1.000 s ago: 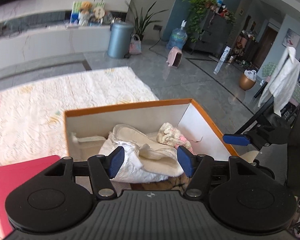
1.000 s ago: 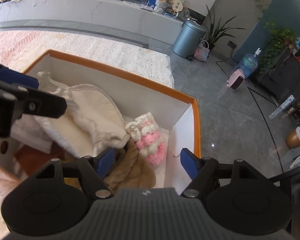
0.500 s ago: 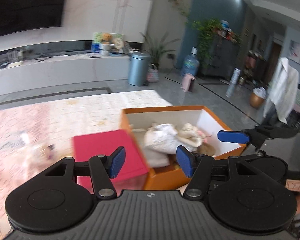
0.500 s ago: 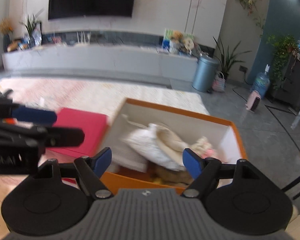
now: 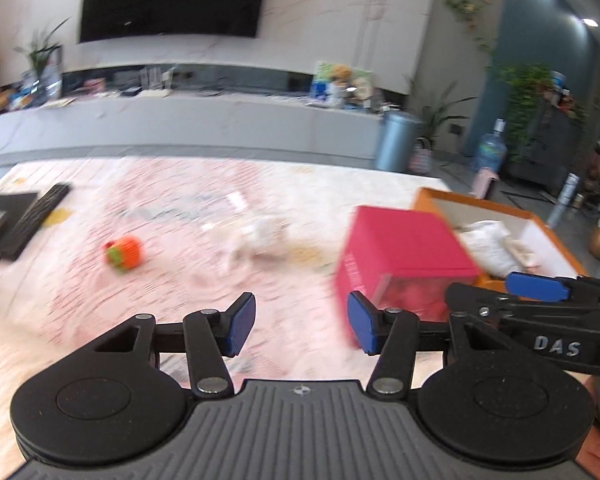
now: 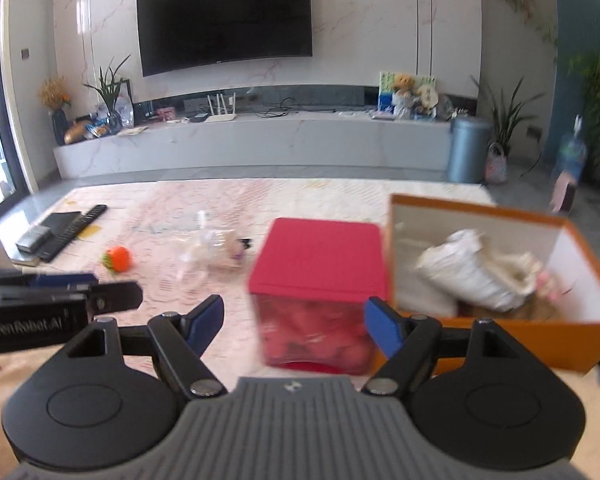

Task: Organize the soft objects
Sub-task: 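Move both open tools back from the box toward the orange toy and gift bag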

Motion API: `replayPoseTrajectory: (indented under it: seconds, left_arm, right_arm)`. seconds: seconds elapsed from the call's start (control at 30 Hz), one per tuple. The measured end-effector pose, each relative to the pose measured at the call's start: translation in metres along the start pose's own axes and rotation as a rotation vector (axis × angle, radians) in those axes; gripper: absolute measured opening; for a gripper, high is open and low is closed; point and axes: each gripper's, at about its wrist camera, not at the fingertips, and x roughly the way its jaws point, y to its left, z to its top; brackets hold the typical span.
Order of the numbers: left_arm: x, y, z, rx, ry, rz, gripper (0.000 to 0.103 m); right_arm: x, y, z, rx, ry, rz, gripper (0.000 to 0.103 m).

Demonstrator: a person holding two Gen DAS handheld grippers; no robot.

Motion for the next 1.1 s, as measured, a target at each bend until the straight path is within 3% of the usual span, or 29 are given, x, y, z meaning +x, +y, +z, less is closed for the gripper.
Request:
replayPoseTrajectory:
  seconds: [0.3,0.43,0.87,1.1]
  left_arm:
    - [0.006,0.055,-0.009,-0.077,0.016,0.052,0.060]
    - [0.018,0.069,-0.004,-0.073,0.029,0.050,0.059]
    - [0.073,0.106,0.035,-0.091,0.089,0.073,0.059]
    - [0.101,0.116,0.033,-0.131,0.122,0.074,0.059]
  right_arm:
    - [0.040,0.046,-0.002,-0.075,0.048,0.040,0.076]
    - [0.062,0.060,0.008,-0.120,0.051,0.059,0.067]
    - [0.141,0.093,0.053,-0.282,0.110,0.096,0.067]
    - [0.178,0.095,0.062,-0.346,0.190,0.092,0.071]
